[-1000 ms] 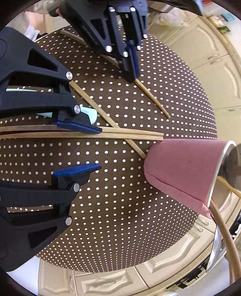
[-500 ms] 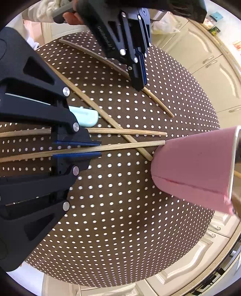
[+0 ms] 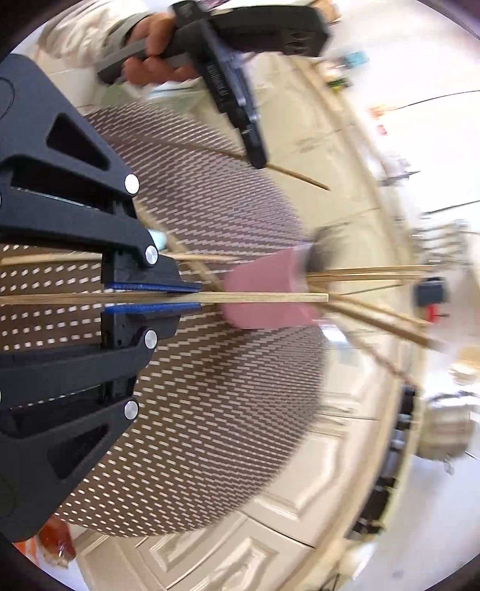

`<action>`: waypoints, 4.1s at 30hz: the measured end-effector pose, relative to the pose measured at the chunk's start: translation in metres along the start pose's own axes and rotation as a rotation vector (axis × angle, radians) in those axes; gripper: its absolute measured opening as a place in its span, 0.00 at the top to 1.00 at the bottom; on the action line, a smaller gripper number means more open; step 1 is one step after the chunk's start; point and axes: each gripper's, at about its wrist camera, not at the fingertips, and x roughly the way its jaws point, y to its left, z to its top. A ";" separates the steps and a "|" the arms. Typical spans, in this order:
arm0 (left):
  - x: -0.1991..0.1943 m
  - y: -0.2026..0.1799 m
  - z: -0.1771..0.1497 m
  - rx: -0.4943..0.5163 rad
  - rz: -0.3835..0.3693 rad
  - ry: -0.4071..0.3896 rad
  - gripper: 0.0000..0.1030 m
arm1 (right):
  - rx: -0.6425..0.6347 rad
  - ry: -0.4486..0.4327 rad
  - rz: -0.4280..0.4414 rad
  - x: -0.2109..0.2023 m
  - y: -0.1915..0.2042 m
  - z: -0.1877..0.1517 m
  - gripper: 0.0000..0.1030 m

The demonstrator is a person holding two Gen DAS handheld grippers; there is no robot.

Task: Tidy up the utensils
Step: 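Grasp another wooden chopstick with the right tool beside the pink cup, then lift both chopsticks over the pink cup and open the left tool to drop its chopstick, then lower the right tool's chopstick into the pink cup and open the right tool, then move both tools back down over the last chopsticks and blue knife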

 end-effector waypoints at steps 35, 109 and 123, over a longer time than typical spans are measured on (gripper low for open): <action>0.010 -0.030 0.107 0.048 -0.026 -0.455 0.95 | 0.093 -0.815 -0.084 0.001 0.000 0.078 0.94; -0.026 -0.022 0.064 0.057 0.125 -0.086 0.43 | -0.037 -0.361 -0.132 -0.010 0.045 0.075 0.44; -0.040 -0.039 0.043 0.086 0.052 -0.007 0.41 | -0.001 -0.424 -0.091 -0.078 0.025 0.060 0.35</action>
